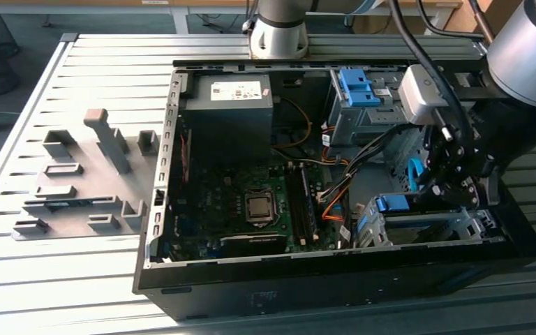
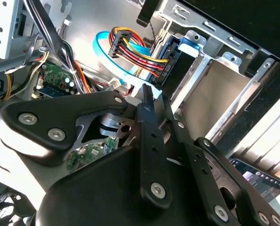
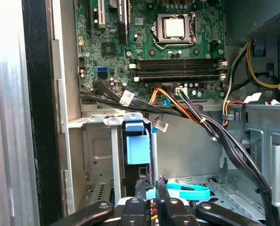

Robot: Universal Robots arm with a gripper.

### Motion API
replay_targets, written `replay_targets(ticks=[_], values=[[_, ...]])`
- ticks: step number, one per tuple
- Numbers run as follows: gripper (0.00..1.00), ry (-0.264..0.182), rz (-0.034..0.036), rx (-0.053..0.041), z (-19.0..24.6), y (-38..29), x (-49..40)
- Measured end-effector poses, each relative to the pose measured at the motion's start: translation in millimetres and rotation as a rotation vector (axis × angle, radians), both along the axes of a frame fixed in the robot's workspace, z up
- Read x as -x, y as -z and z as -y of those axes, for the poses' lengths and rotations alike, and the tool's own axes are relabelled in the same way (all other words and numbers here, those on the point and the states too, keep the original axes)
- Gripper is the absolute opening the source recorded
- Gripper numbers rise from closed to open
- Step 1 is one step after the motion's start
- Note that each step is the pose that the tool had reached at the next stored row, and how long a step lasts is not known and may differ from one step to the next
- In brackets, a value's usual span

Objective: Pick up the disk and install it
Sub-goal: 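Insert the second disk wire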

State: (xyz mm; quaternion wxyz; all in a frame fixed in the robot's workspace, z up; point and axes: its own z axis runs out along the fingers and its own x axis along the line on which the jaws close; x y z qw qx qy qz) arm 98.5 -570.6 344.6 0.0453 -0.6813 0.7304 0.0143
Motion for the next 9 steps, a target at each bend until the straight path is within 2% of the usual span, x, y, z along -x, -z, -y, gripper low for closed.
replay_targets(ticks=[4, 5, 6, 7, 9], values=[[0.22, 0.000, -0.0003, -0.0004, 0.0, -1.0, 0.0], [0.16, 0.000, -0.0004, -0.0001, 0.0, -1.2, 0.0], [0.16, 0.000, -0.0004, -0.0002, 0.0, -1.3, 0.0], [0.11, 0.000, -0.0005, -0.0001, 0.0, -1.4, 0.0], [0.11, 0.000, -0.0006, -0.0001, 0.0, -1.7, 0.0]])
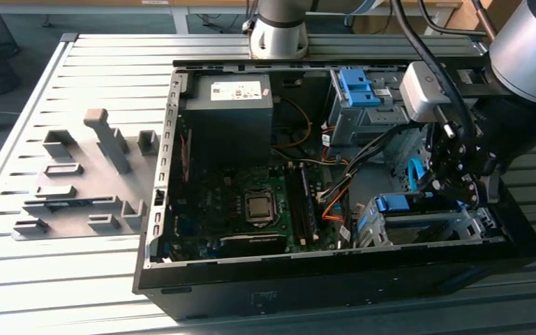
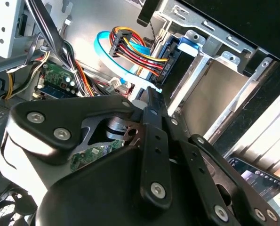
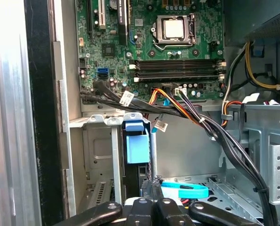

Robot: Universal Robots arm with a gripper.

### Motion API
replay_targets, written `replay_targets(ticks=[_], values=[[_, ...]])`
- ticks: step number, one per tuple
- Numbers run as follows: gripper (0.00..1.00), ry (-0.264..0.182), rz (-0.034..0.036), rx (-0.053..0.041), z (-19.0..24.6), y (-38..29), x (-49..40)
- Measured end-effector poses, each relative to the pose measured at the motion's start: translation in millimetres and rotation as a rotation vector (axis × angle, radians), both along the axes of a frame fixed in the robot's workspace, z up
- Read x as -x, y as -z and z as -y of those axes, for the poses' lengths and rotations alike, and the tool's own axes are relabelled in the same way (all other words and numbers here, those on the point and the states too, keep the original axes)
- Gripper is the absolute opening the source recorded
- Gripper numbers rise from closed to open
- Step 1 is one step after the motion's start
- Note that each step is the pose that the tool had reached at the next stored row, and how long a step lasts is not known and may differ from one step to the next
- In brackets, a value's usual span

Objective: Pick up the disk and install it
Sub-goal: 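Insert the second disk wire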

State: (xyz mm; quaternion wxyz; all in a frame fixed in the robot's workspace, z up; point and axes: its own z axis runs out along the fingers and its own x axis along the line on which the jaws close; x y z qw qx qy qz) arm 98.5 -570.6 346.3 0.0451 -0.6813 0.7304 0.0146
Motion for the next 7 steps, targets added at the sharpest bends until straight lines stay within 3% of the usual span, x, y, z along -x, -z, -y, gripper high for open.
replay_targets(ticks=[7], values=[[0.11, 0.000, -0.0005, 0.0001, 0.0, -1.1, 0.0]])
